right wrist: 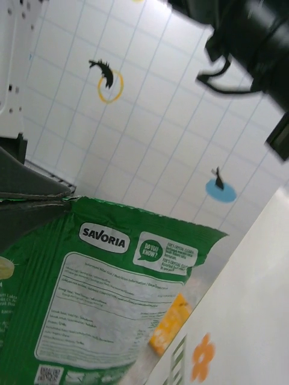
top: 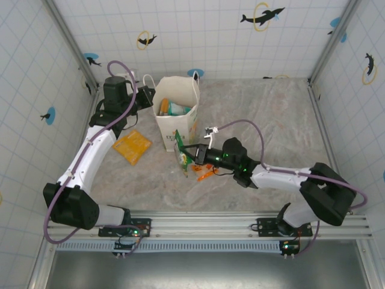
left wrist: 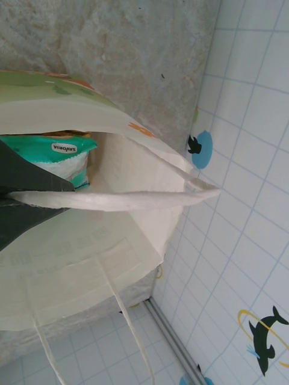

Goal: Place the snacks into the paper bag

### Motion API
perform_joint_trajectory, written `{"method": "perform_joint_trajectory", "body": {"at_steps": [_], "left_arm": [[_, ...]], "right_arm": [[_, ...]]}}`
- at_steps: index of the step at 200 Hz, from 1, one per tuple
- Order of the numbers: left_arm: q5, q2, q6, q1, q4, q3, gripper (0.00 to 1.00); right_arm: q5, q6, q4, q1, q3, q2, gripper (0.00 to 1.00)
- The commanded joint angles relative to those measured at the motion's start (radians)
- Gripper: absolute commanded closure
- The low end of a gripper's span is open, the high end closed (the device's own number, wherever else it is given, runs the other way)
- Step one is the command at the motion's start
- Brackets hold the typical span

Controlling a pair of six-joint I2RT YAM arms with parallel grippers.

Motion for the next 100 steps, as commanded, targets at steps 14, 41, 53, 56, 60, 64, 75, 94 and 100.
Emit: {"method": "perform_joint_trajectory", "body": {"at_steps": [14, 41, 53, 56, 60, 64, 75, 94, 100], "left_arm": [[0.005, -0.011, 0.016, 0.007, 0.001, 0.017, 1.0], [0.003, -0.011, 0.015, 0.007, 0.002, 0.017, 1.0], [0.003, -0.01, 0.014, 0.007, 0.001, 0.017, 1.0], [0.003, -0.01, 0.014, 0.007, 0.002, 0.017, 1.0], [0.003, -0.01, 0.015, 0.007, 0.003, 0.015, 1.0], [0.003, -0.011, 0.013, 0.007, 0.004, 0.016, 1.0], [0.005, -0.011, 0.012, 0.007, 0.007, 0.014, 1.0], [0.006, -0.009, 0.011, 0.007, 0.009, 0.014, 1.0], [0.006, -0.009, 0.01, 0.006, 0.009, 0.015, 1.0]], "right_arm": [[0.084, -0.032, 0.068, 0.003, 0.01, -0.11, 1.0], [0.116, -0.043, 0.064, 0.004, 0.041, -0.149, 1.0], [0.116, -0.052, 0.062, 0.004, 0.066, -0.158, 1.0], [0.115, -0.057, 0.062, 0.004, 0.073, -0.159, 1.0], [0.114, -0.061, 0.06, 0.004, 0.081, -0.161, 1.0], [0.114, -0.068, 0.058, 0.006, 0.092, -0.162, 1.0], [0.118, -0.087, 0.047, 0.006, 0.119, -0.164, 1.0], [0.137, -0.124, 0.024, 0.007, 0.168, -0.16, 1.0], [0.148, -0.134, 0.017, 0.007, 0.183, -0.159, 1.0]]}}
